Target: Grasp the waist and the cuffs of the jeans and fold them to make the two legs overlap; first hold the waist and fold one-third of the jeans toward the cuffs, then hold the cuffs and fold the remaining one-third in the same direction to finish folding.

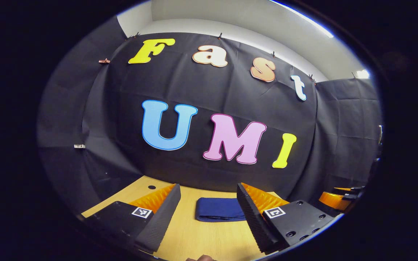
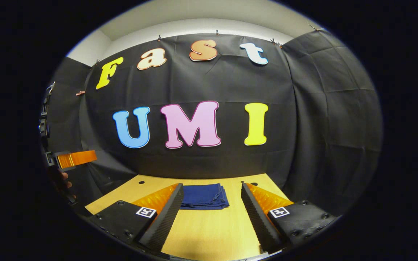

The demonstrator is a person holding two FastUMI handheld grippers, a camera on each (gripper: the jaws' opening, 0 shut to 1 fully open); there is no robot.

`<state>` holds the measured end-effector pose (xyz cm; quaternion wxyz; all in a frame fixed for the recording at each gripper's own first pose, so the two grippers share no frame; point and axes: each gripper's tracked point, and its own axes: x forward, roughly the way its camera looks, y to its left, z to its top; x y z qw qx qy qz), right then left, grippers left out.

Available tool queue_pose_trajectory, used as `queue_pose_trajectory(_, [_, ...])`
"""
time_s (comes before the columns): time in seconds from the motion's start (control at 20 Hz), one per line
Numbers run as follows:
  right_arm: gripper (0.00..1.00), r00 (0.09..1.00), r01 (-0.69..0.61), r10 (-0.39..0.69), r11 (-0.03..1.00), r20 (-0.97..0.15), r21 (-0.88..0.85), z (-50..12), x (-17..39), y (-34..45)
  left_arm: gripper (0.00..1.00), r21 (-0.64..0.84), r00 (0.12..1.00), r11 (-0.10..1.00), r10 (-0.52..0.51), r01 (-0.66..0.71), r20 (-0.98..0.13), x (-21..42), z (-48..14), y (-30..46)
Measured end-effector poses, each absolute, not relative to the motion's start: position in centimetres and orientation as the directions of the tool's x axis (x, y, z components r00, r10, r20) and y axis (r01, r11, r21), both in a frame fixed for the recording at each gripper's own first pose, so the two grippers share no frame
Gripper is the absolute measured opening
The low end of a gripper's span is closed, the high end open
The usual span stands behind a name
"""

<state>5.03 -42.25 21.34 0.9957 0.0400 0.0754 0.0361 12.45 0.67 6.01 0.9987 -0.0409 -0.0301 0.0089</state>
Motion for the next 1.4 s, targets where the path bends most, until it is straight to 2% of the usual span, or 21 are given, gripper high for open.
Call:
queue_pose_trajectory(0.45, [0.96, 0.983, -0.056, 0.072, 0.994, -0.168, 0.099, 20.4, 5.5, -45.5, 0.97, -0.080, 0.996, 0.995, 0.071, -0.066, 0.053, 12.9, 5.3, 0.9])
queue_pose_trajectory(1.25, [0.96, 0.977, -0.115, 0.128, 0.990, -0.168, 0.083, 20.6, 6.2, -43.3, 0.96, -0.053, 0.995, 0.996, 0.074, -0.070, 0.069, 12.8, 5.2, 1.7])
queue_pose_trajectory(1.3, [0.96, 0.977, -0.117, 0.129, 0.990, -0.167, 0.082, 20.7, 6.2, -43.2, 0.99, -0.048, 0.995, 0.996, 0.074, -0.071, 0.068, 12.7, 5.2, 1.9])
queue_pose_trajectory(1.4, [0.96, 0.978, -0.118, 0.131, 0.990, -0.165, 0.083, 20.7, 6.3, -42.9, 0.96, -0.037, 0.995, 0.997, 0.069, -0.067, 0.067, 12.6, 5.1, 2.0])
